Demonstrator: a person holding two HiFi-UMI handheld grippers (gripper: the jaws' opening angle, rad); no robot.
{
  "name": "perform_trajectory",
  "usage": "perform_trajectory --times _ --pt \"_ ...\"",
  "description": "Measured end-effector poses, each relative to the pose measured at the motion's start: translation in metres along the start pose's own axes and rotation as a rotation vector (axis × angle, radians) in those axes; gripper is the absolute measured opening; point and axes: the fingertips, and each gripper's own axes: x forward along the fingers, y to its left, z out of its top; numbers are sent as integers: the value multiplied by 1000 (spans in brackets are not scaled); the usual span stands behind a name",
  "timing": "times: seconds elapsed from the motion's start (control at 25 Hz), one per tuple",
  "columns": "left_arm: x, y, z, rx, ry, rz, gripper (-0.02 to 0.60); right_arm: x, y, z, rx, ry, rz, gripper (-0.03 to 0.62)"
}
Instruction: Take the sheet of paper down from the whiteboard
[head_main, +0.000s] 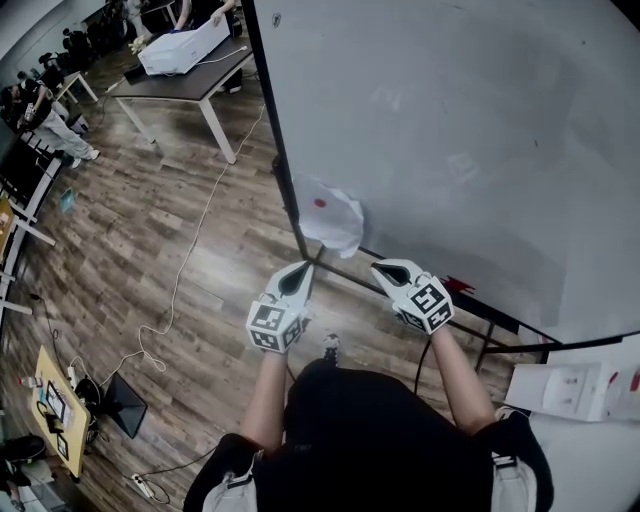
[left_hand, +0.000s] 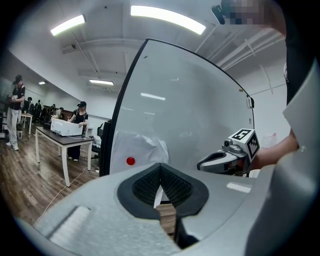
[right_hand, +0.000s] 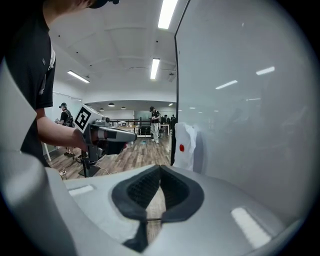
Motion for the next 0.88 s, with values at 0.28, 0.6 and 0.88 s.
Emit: perform_trajectory --times 0.28,0.6,0.88 --pt "30 29 6 3 10 -42 9 25 -21 5 1 9 -30 3" --pt "53 53 1 8 32 -104 9 46 -39 14 -2 13 -85 4" --pt "68 69 -7 16 54 -132 9 59 -51 13 8 4 -130 5"
